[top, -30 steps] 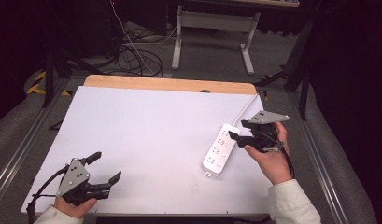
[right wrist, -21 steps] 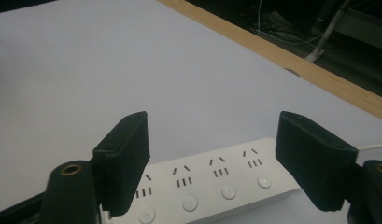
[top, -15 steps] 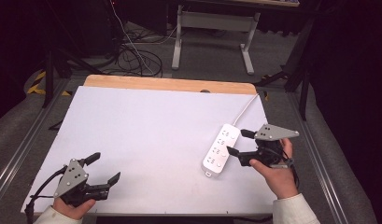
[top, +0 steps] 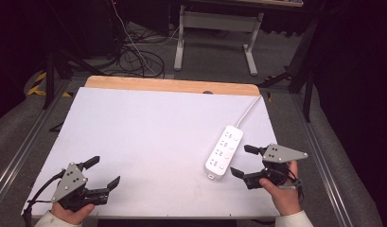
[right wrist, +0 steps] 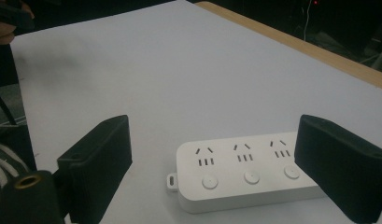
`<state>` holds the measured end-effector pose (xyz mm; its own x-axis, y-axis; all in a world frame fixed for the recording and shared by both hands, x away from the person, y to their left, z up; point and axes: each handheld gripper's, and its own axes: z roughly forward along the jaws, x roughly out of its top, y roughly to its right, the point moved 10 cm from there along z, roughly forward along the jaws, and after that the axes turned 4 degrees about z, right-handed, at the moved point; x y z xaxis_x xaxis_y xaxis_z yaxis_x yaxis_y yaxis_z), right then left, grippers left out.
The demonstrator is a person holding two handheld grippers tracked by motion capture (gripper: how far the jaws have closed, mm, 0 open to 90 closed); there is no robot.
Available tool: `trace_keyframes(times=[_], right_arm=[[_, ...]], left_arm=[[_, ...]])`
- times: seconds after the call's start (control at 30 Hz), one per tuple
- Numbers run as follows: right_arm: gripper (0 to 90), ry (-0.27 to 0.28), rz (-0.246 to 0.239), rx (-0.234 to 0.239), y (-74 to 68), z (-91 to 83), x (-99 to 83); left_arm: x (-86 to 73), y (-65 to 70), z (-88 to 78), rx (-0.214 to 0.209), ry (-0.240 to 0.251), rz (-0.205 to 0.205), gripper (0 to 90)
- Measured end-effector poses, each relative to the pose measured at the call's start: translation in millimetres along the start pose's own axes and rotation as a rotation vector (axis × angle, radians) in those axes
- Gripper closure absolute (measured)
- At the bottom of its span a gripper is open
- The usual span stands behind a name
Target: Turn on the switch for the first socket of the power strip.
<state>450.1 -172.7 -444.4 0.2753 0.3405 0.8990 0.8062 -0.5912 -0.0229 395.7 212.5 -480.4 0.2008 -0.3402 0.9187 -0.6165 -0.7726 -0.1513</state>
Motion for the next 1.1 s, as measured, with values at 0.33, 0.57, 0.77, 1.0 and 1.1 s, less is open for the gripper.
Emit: trace_keyframes(times=[0.33,0.57,0.77,1.0,1.1], right_arm=[[12.3,0.032,-0.003,0.045,-11.2,5.0,-22.0],[12.0,0.020,0.002,0.074,-17.5,9.5,-35.7],[12.3,-0.026,0.046,0.055,-16.8,15.9,-55.6],[12.6,-0.083,0.060,0.073,-21.5,27.3,-75.9],[12.2,-0.100,0.055,0.076,-22.1,29.6,-79.8]], left_arm=[[-0.8,-1.0,-1.6,0.007,-0.002,0.014,12.3],[-1.8,0.2,-2.0,-0.002,0.002,-0.001,12.3],[-3.0,0.7,-2.5,-0.004,-0.001,0.003,12.4],[-3.8,0.3,-1.5,-0.002,-0.006,0.002,12.4],[-4.6,-0.2,-1.7,0.001,-0.005,-0.004,12.4]])
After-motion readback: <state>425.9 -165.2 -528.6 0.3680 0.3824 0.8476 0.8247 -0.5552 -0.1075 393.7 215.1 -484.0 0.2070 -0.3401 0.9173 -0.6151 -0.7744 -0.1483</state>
